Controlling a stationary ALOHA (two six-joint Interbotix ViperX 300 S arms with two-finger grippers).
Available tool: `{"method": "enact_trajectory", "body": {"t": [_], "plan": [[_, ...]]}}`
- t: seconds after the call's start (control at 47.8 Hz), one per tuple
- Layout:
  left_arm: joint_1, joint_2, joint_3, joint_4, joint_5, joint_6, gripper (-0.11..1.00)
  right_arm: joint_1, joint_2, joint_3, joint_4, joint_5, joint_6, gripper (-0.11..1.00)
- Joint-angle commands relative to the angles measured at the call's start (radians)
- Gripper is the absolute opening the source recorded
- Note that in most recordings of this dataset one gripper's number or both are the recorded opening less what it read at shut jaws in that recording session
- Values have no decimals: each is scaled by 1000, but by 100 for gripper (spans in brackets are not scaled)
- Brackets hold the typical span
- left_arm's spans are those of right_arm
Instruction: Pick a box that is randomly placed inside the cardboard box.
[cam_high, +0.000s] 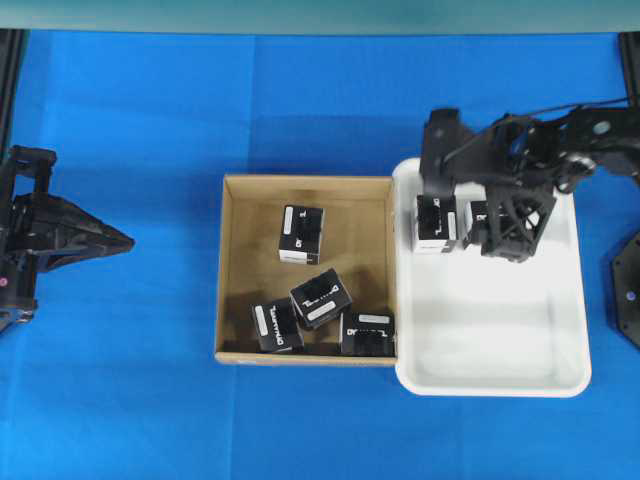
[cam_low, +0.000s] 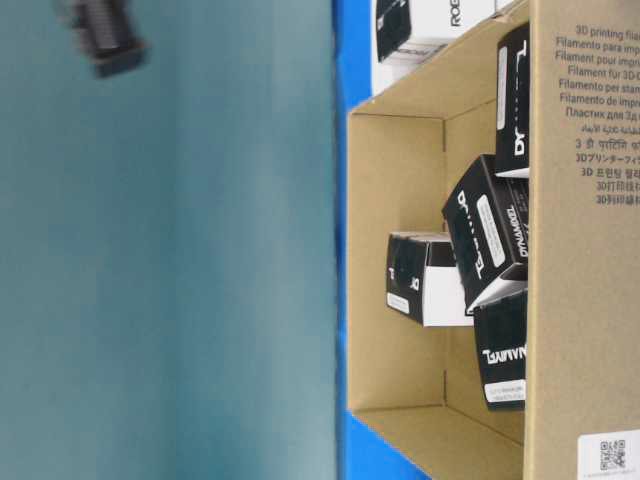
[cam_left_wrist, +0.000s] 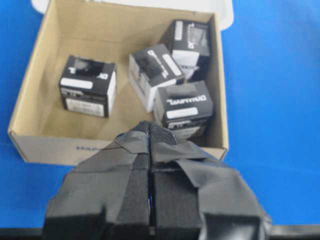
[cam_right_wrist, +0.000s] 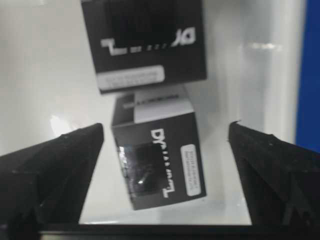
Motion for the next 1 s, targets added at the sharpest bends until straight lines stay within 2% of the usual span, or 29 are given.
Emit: {"method": "enact_trajectory", "body": {"t": [0.0,0.126,0.335,0.711,0.983], "plan": [[-2,5,-21,2,-9,-2,-7,2,-54,-21,5,0,26,99],[-2,5,-20,2,-9,-2,-7,2,-147,-20,5,-3,55,99],[-2,6,-20,2,-9,-2,-7,3,-285,0,9,-43,57,99],[-2,3,-20,2,-9,-3,-7,38,-474,87,34,-290,58,99],[-2,3,-20,2,-9,-3,-7,92,-589,117,34,-356,58,99]]}}
